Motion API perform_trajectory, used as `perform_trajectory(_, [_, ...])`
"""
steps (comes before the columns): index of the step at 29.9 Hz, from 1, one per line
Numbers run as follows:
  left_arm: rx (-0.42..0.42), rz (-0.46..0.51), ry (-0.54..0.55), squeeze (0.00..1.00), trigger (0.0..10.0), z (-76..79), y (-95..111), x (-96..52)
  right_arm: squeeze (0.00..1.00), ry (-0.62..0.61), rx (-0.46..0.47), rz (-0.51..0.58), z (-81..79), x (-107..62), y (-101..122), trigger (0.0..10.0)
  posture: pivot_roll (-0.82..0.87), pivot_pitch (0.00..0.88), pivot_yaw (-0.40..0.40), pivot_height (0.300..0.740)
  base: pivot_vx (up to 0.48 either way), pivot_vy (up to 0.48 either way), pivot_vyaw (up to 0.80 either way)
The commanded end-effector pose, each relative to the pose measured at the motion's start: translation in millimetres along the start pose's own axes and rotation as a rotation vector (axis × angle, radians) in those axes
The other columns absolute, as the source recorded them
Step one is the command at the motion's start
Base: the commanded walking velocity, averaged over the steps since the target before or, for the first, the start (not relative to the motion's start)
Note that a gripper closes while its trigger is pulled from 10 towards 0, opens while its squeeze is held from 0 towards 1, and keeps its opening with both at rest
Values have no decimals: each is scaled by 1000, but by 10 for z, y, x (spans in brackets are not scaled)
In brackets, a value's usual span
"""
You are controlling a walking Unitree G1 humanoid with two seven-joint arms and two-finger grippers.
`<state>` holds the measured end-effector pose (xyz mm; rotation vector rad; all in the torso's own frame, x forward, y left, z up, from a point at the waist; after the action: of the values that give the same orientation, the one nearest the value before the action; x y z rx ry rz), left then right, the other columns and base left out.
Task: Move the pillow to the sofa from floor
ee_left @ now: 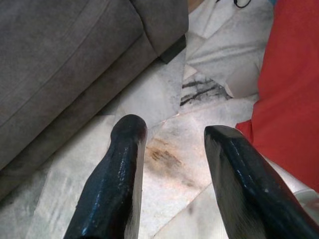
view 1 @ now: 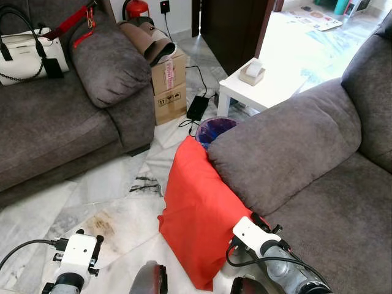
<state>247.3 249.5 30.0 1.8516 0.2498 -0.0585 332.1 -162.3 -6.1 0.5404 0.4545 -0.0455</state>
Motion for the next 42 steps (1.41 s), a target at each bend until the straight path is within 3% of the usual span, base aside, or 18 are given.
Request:
perform_trajectory(1, [-3,-47,21,0,10000,-73,-128,-48,0,23,27,-31,-82,-27,-64,0,293,142,18,636,0,0,0])
perform_trajectory(20, [7,-46,-1,0,10000,-52,-135,-50,0,67,82,7,-224,-39,44,0,295,157,36,636,0,0,0])
perform_trajectory(24, [5,-57,-9,0,10000,-37,-164,-47,0,103,140,49,-289,-31,171,0,296,169,43,636,0,0,0])
perform_trajectory(27, [-7,-55,2,0,10000,-59,-137,19,0,111,237,58,-288,-20,226,0,313,171,44,636,0,0,0])
perform_trajectory(33, [-37,-54,40,0,10000,-93,-138,28,0,123,272,45,-300,-36,169,0,327,180,18,636,0,0,0])
perform_trajectory(37, [-60,-53,50,0,10000,-44,-152,16,0,128,321,37,-273,-41,124,0,323,198,4,636,0,0,0])
perform_trajectory(42, [-77,-64,46,0,10000,41,-188,8,0,136,308,41,-260,-37,125,0,307,197,-18,636,0,0,0])
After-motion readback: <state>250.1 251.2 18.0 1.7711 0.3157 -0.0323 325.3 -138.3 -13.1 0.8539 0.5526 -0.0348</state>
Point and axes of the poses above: a point about 5 cm out from each wrist's last joint towards the gripper, its own x axis pointing out of the wrist towards the gripper, its own y axis along the axis of the wrist's last joint, z = x × y, the point moved 3 cm from there along x, pointing out of the wrist towards the gripper, and after that the axes turned 4 degrees about -x, right-handed, at the moved point
